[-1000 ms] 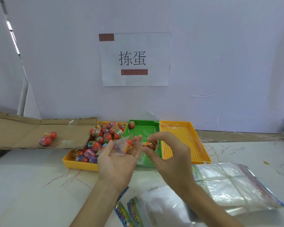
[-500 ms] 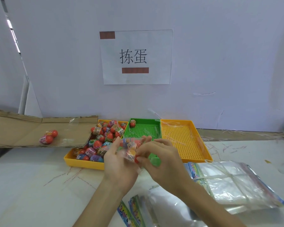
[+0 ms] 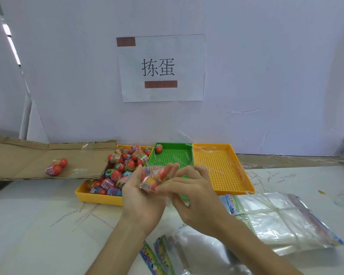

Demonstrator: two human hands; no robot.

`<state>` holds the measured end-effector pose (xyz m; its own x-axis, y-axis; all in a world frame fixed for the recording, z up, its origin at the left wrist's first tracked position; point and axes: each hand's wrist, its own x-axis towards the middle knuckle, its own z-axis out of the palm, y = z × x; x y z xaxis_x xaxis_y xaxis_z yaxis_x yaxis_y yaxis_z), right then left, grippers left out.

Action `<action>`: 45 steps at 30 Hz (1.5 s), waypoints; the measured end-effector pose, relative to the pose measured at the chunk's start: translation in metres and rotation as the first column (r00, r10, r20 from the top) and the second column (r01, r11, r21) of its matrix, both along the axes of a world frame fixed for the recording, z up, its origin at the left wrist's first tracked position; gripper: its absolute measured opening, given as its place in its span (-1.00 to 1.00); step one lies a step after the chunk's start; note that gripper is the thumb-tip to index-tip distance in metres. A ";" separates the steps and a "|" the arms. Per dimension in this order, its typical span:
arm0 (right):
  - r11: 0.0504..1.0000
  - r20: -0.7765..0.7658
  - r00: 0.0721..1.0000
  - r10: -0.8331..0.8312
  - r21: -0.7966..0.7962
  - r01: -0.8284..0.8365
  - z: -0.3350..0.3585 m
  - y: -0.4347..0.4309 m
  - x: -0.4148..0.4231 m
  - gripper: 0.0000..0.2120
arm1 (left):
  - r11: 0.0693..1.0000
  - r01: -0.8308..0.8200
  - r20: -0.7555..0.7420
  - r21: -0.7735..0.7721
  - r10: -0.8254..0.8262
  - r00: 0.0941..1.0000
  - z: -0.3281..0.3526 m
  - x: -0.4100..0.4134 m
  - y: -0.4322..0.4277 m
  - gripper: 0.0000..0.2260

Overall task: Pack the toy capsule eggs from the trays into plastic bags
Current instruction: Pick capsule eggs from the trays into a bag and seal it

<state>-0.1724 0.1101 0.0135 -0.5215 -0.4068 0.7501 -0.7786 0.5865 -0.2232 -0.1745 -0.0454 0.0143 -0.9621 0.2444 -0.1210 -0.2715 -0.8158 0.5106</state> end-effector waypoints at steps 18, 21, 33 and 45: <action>0.972 0.114 0.993 -0.040 0.237 0.012 0.001 -0.006 0.008 -0.55 | 0.999 -0.011 -0.075 -0.038 0.009 0.997 -0.005 -0.002 0.002 -0.48; 0.999 0.011 0.999 -0.040 0.034 0.040 0.002 -0.002 0.004 -0.64 | 1.000 -0.015 -0.048 0.024 0.016 0.999 -0.007 -0.003 0.001 -0.45; 0.925 0.271 0.960 -0.074 -0.340 0.167 0.027 0.019 -0.016 -0.71 | 0.962 -0.207 0.017 0.176 0.208 0.978 -0.001 -0.007 0.004 -0.62; 0.997 0.715 0.696 -0.070 0.022 0.078 0.034 -0.039 -0.130 -0.75 | 0.919 -0.308 0.022 0.248 0.312 0.950 0.010 -0.003 -0.002 -0.52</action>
<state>-0.3026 0.0711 0.0474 -0.9300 -0.3390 0.1421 -0.3366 0.6304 -0.6995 -0.1779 -0.0474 0.0239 -0.9958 -0.0468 -0.0782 0.0225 -0.9579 0.2863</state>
